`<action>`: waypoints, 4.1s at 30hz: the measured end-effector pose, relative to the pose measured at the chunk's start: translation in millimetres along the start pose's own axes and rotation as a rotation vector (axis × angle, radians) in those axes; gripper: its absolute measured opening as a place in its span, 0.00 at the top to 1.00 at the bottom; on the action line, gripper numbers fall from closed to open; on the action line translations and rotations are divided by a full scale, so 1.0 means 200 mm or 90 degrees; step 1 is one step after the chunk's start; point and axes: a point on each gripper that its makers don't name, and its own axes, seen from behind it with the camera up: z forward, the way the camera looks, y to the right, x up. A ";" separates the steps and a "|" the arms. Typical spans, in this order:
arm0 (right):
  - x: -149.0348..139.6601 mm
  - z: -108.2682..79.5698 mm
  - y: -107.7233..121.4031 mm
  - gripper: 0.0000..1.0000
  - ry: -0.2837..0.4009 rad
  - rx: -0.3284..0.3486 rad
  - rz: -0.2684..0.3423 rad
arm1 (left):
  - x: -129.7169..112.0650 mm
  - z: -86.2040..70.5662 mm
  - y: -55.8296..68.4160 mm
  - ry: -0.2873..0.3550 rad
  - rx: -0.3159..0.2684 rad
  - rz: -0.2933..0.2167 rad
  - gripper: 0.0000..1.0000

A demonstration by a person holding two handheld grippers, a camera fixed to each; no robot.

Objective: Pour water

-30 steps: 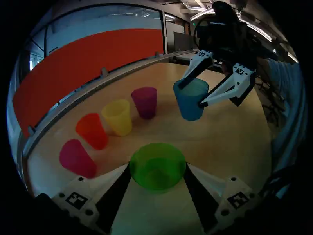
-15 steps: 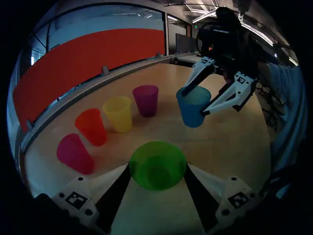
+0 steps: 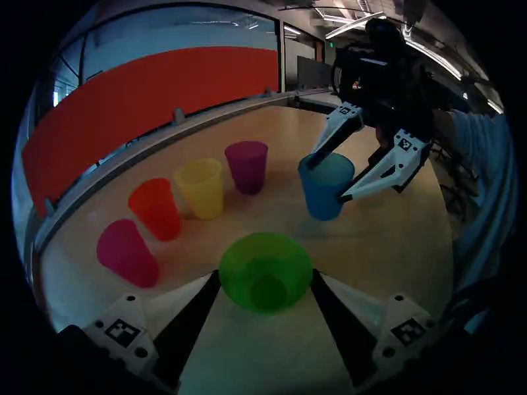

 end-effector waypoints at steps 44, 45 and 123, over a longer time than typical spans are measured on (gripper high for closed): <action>-0.09 -0.03 -0.04 0.00 -0.002 -0.018 0.012 | -0.09 -0.16 -0.02 0.005 0.033 -0.015 0.00; -0.09 -0.04 -0.04 0.00 -0.002 -0.020 0.013 | -0.10 -0.16 -0.02 0.006 0.035 -0.017 0.00; 0.15 -1.10 0.56 0.00 0.378 -0.572 0.173 | 0.25 -1.05 -0.53 0.389 0.472 -0.180 0.00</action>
